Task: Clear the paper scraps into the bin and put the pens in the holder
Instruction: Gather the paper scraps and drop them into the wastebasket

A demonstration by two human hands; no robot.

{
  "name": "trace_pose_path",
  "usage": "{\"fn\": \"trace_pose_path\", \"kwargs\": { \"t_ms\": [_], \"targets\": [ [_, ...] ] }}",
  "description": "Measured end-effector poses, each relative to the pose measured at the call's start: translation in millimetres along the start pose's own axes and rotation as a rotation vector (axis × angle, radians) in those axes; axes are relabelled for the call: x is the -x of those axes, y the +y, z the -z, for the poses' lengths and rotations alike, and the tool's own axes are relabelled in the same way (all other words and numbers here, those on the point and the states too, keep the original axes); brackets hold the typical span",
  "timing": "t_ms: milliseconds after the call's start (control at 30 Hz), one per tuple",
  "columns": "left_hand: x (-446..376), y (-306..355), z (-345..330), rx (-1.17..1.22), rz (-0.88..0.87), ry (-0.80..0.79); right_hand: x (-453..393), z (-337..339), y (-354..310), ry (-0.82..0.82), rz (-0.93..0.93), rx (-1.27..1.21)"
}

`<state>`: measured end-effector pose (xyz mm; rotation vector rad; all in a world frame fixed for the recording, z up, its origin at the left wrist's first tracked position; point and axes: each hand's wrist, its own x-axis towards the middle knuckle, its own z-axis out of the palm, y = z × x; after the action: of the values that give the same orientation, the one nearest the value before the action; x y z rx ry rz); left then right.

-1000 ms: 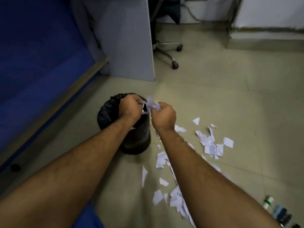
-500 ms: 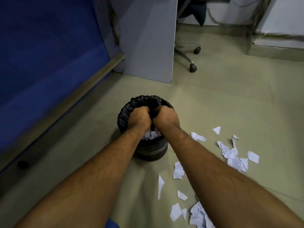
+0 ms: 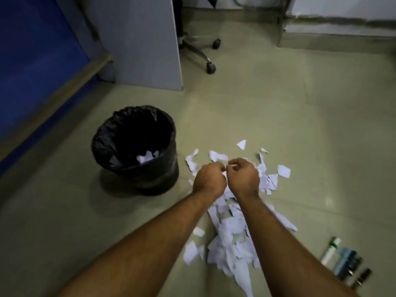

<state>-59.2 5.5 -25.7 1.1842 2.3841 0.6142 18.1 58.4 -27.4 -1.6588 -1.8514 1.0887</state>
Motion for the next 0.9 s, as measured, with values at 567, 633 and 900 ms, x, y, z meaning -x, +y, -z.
{"fn": "trace_pose_path", "kwargs": {
  "t_ms": [567, 633, 900],
  "targets": [
    [18, -44, -150, -0.548, -0.205, -0.359, -7, -8, 180, -0.286, 0.211, 0.751],
    [25, -41, -152, -0.54, -0.237, -0.289, 2, -11, 178, -0.239, 0.283, 0.723],
    [36, -47, -149, -0.339, -0.166, -0.157, 11, -21, 186, -0.226, 0.23, 0.421]
  ]
}}
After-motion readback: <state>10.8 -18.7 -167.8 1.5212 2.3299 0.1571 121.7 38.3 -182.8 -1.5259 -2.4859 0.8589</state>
